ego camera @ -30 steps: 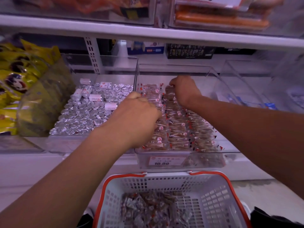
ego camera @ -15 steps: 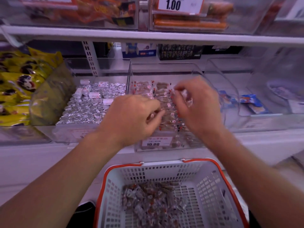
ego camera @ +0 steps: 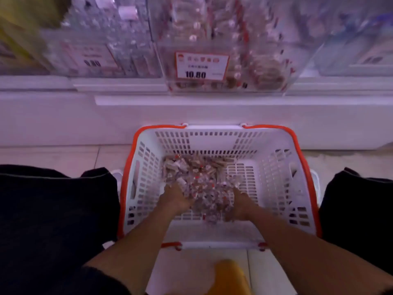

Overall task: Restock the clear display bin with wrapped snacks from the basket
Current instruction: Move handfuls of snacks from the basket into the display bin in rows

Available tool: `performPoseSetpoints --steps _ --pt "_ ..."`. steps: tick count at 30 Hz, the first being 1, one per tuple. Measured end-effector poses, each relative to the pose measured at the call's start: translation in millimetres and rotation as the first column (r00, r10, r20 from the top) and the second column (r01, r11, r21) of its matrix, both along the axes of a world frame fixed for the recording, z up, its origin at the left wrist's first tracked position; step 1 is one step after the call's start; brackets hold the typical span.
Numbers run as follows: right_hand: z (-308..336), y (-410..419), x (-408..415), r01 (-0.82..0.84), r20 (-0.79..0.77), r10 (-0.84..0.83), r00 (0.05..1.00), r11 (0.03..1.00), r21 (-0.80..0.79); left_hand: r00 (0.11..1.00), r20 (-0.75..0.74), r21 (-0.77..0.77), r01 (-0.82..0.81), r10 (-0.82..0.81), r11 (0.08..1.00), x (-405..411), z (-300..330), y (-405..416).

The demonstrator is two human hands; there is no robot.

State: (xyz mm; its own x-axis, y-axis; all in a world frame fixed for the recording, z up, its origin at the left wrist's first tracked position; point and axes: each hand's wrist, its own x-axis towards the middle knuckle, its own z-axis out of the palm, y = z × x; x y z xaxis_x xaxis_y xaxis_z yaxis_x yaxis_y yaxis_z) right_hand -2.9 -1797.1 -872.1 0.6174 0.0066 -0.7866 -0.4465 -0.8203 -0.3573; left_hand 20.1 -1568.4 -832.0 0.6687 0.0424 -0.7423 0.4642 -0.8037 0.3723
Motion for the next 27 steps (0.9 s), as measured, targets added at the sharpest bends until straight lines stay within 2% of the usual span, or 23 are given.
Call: performPoseSetpoints --steps 2,4,5,7,9,11,14,16,18,20,23,25,27 --pt "-21 3 -4 0.167 -0.006 -0.167 0.986 0.986 -0.005 0.968 -0.207 0.019 -0.143 0.144 0.990 -11 -26 1" --pt "-37 11 0 0.310 0.042 -0.311 0.949 0.950 0.035 0.903 -0.281 0.043 -0.328 0.326 0.944 -9 -45 0" --pt "-42 17 4 0.367 0.085 -0.376 0.923 0.924 0.108 0.847 -0.285 0.037 -0.458 0.449 0.888 -6 -53 -1" --pt "-51 29 15 0.433 0.174 -0.468 0.867 0.878 0.202 0.687 -0.278 -0.021 -0.703 0.671 0.711 4 -68 -4" --pt "-57 39 27 0.483 0.236 -0.510 0.828 0.860 0.163 0.563 -0.295 -0.101 -0.822 0.772 0.561 16 -81 -6" --pt "-61 45 42 0.576 0.205 -0.583 0.786 0.811 0.102 0.546 -0.320 -0.153 -0.837 0.774 0.526 26 -89 -12" --pt "-64 50 58 0.533 0.161 -0.524 0.836 0.846 -0.014 0.606 -0.316 -0.190 -0.794 0.730 0.577 35 -99 -22" --pt "-67 51 62 0.501 0.167 -0.496 0.852 0.865 0.008 0.646 -0.271 -0.209 -0.763 0.714 0.611 36 -103 -27" --pt "-67 50 60 0.525 0.201 -0.533 0.822 0.846 0.095 0.637 -0.237 -0.227 -0.771 0.734 0.595 36 -105 -28" --pt "-68 47 56 0.572 0.205 -0.596 0.776 0.803 0.170 0.596 -0.254 -0.268 -0.800 0.761 0.537 34 -106 -27" --pt "-70 40 53 0.700 0.095 -0.730 0.677 0.679 0.224 0.531 -0.286 -0.293 -0.841 0.798 0.455 31 -105 -27" --pt "-64 38 53 0.767 0.020 -0.797 0.604 0.588 0.257 0.501 -0.184 -0.262 -0.854 0.845 0.450 28 -102 -28" --pt "-55 37 50 0.798 -0.032 -0.826 0.563 0.533 0.283 0.519 -0.034 -0.181 -0.844 0.854 0.505 23 -98 -26"
